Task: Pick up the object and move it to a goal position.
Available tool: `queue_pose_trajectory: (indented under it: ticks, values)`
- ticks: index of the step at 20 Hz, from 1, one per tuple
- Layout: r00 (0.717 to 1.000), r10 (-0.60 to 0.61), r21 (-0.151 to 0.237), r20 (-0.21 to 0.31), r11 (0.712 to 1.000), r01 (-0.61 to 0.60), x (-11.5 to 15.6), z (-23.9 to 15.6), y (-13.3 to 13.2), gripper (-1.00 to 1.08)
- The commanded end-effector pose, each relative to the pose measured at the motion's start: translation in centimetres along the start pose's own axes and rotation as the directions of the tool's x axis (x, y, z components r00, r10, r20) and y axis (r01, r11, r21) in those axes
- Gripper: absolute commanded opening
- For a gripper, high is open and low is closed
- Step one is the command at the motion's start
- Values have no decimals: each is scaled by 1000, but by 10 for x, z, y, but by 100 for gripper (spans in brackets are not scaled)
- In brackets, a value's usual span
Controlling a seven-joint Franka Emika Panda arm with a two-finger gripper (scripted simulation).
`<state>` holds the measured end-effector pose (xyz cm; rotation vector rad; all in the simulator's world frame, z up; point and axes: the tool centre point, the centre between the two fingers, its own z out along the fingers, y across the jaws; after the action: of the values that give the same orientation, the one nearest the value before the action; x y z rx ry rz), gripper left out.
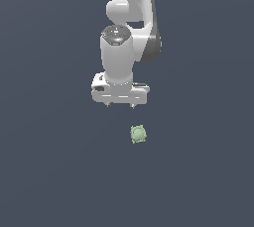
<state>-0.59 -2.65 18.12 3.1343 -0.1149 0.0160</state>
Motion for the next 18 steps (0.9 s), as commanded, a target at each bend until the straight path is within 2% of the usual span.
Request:
queue_pose_trajectory:
  ticks: [1,10,18]
  values:
    - [1000,0,0,0,1000,0,0,0,0,100]
    - [999,-42,-20,-2,999,42,2,-1,-3,100]
    - [998,-59,-20,-1,998,59,6,5,-8,100]
